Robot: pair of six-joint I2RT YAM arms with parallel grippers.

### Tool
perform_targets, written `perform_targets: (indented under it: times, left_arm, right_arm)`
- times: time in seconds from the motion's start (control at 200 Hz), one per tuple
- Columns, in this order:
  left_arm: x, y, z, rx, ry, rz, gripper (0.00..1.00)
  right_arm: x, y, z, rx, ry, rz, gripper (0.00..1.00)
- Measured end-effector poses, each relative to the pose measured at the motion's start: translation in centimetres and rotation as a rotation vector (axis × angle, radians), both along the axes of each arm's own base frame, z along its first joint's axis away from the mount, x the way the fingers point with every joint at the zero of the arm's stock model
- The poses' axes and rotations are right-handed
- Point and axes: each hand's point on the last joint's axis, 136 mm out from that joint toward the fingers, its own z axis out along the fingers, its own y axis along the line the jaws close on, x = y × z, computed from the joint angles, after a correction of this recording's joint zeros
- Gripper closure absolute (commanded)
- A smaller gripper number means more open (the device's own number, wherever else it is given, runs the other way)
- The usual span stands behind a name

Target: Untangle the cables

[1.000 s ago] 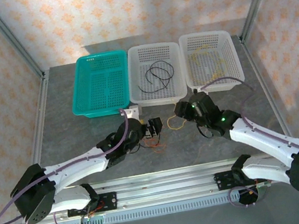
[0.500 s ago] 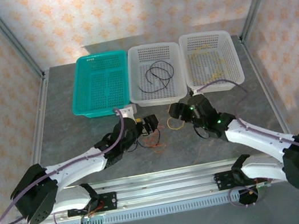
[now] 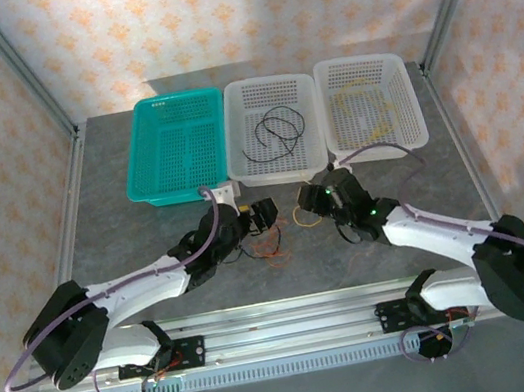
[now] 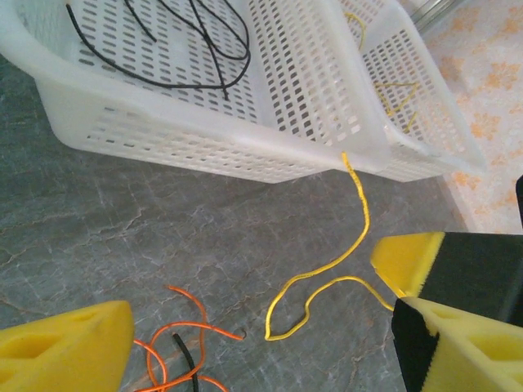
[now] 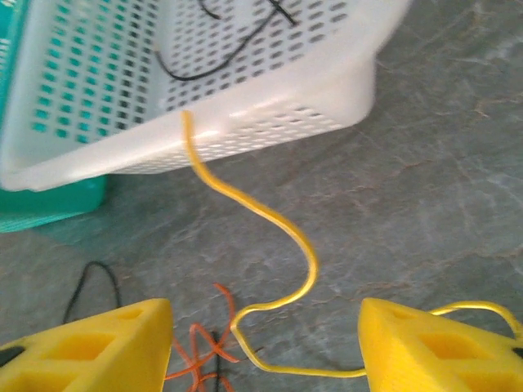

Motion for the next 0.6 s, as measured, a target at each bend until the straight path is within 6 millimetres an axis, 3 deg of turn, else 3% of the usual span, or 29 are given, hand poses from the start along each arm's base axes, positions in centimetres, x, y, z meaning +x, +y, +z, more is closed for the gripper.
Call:
perform_targets:
  times: [0.24, 0.601]
  left_arm:
    - [-0.1, -0.4, -1.3, 0.016, 0.030, -0.020, 0.17]
    - [0.0, -0.6, -1.1, 0.014, 0.027, -0.023, 0.18]
  right_arm:
    - [0.3, -0.6, -2.5, -0.056, 0.050, -0.037, 0.55]
    - [1.6, 0.1, -2.2, -0.058, 0.042, -0.045, 0.72]
